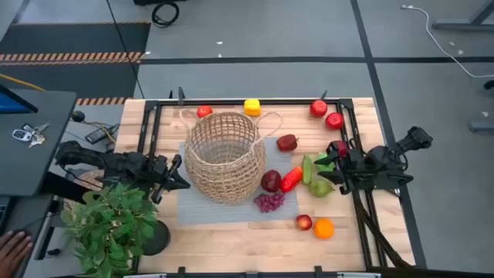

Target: Build produce basket

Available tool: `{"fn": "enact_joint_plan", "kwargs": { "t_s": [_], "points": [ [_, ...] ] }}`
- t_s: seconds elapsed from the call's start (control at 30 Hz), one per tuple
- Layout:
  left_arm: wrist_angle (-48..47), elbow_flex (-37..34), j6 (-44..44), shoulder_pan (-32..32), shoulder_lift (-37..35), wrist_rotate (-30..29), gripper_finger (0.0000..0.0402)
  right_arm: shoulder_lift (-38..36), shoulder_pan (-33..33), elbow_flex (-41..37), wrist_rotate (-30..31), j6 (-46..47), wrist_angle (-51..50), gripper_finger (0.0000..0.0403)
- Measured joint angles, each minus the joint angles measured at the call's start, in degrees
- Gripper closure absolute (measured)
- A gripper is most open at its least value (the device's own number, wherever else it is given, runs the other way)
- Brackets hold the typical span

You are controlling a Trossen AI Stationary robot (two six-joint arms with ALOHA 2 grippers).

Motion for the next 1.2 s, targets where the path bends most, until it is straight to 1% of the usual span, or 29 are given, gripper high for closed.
{"fn": "enact_joint_plan", "kwargs": {
  "t_s": [0.37,0.67,0.9,1.2],
  "points": [
    [-0.01,-0.01,0.02,0.00,0.00,0.00,0.0366,0.01,0.01,0.01,0.00,0.00,0.01,0.0206],
    [0.00,-0.02,0.03,0.00,0.00,0.00,0.0373,-0.01,0.00,0.01,0.00,0.00,-0.01,0.0206],
    [-0.02,0.00,0.00,0.00,0.00,0.00,0.0366,0.01,0.00,0.02,0.00,0.00,0.01,0.0206],
    [-0.02,0.00,0.02,0.00,0.00,0.00,0.0373,-0.01,0.00,0.02,0.00,0.00,0.01,0.0206]
  ]
}}
